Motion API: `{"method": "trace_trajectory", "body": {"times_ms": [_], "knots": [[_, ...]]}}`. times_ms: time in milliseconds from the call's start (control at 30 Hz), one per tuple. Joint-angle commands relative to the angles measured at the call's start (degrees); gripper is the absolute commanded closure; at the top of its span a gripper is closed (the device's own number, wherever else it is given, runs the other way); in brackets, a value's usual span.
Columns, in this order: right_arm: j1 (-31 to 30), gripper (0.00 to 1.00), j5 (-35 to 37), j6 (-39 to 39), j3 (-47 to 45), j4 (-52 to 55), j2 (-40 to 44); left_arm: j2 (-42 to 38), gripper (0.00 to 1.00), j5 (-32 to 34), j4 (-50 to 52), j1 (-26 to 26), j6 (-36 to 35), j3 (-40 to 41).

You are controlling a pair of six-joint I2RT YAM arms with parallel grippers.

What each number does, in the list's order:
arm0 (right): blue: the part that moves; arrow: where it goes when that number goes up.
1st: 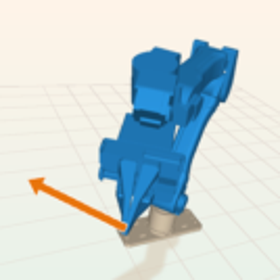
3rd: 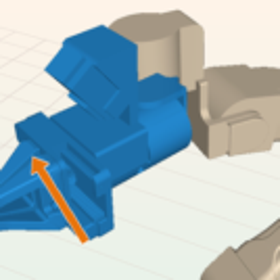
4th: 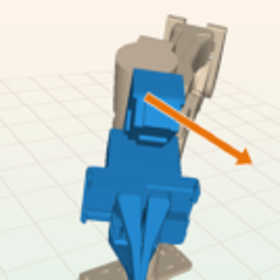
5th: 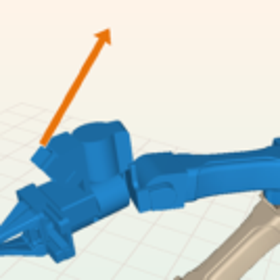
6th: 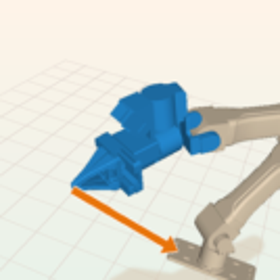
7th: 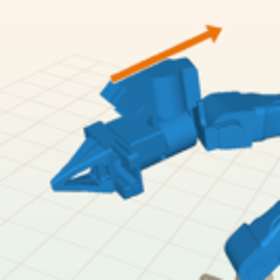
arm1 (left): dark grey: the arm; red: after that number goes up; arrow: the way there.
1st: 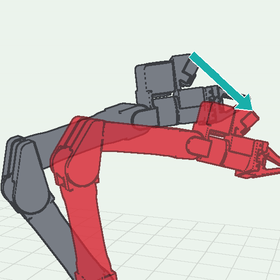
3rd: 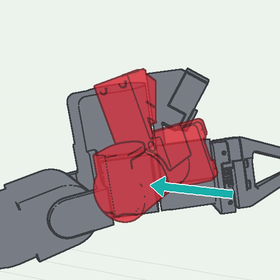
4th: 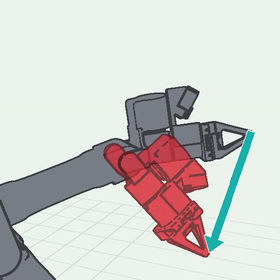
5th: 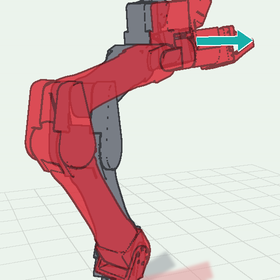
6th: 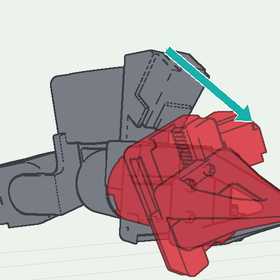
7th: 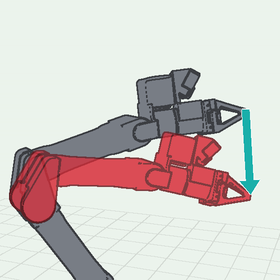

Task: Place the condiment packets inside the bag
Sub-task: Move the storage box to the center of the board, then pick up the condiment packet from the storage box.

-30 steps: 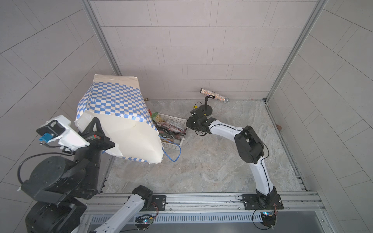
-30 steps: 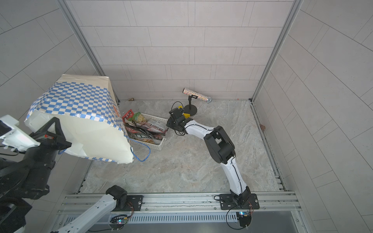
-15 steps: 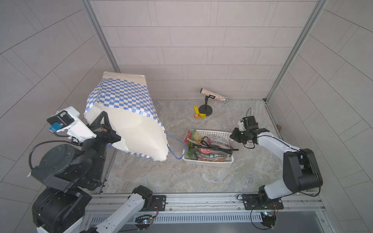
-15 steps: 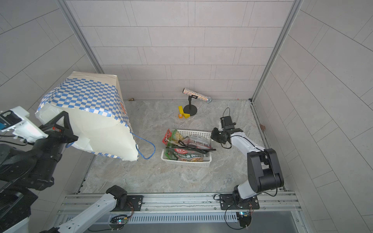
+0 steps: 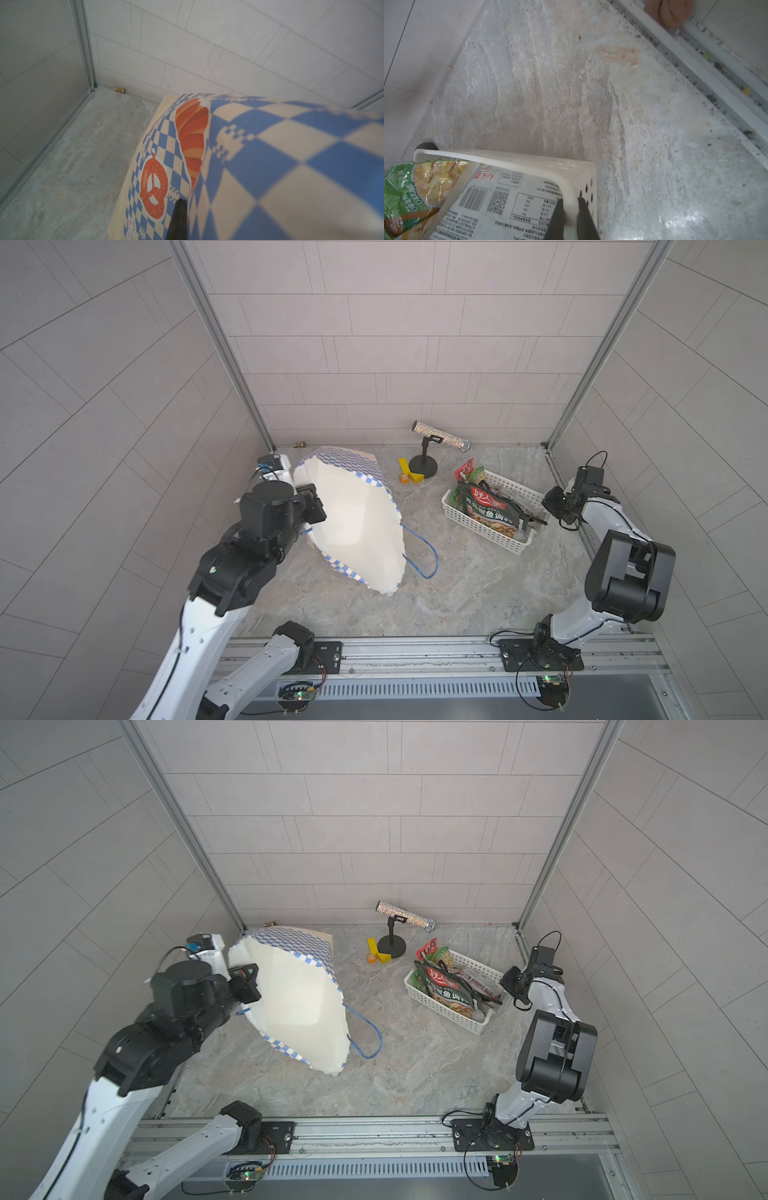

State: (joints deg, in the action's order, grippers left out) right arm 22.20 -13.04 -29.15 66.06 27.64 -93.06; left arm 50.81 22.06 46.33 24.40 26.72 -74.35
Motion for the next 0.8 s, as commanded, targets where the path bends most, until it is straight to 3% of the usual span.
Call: {"method": "trace_trajectory", "body": {"times_ms": [0,133,300,433,533,633,767], "knots": [[0.0,0.94,2.1,1.0,5.0,-2.5,2.2,1.5,1.0,-7.0,-4.6,-0.2,4.2,2.7],[0.0,0.59,-2.1,2.2,5.2,-2.0,7.0,7.2,1.0,-12.7,-6.1,-0.2,6.3,2.8],[-1.0,0.34,-5.4,6.2,4.2,-0.5,17.1,15.1,1.0,-18.4,-2.5,-0.5,7.8,-1.6],[-5.9,0.21,-8.0,11.7,3.8,2.3,25.2,18.0,1.0,-25.6,-2.3,-3.1,9.3,-2.0],[-18.3,0.11,-4.2,18.7,2.9,4.6,31.6,18.6,1.0,-30.5,-4.1,-6.9,10.0,-0.6],[-27.1,0.08,-4.2,20.8,2.0,7.0,34.7,18.6,1.0,-32.4,-4.0,-9.4,8.4,0.8],[-31.9,0.08,-1.2,22.0,1.8,13.8,35.2,17.9,1.0,-33.1,-2.0,-10.3,4.6,1.9]]}}
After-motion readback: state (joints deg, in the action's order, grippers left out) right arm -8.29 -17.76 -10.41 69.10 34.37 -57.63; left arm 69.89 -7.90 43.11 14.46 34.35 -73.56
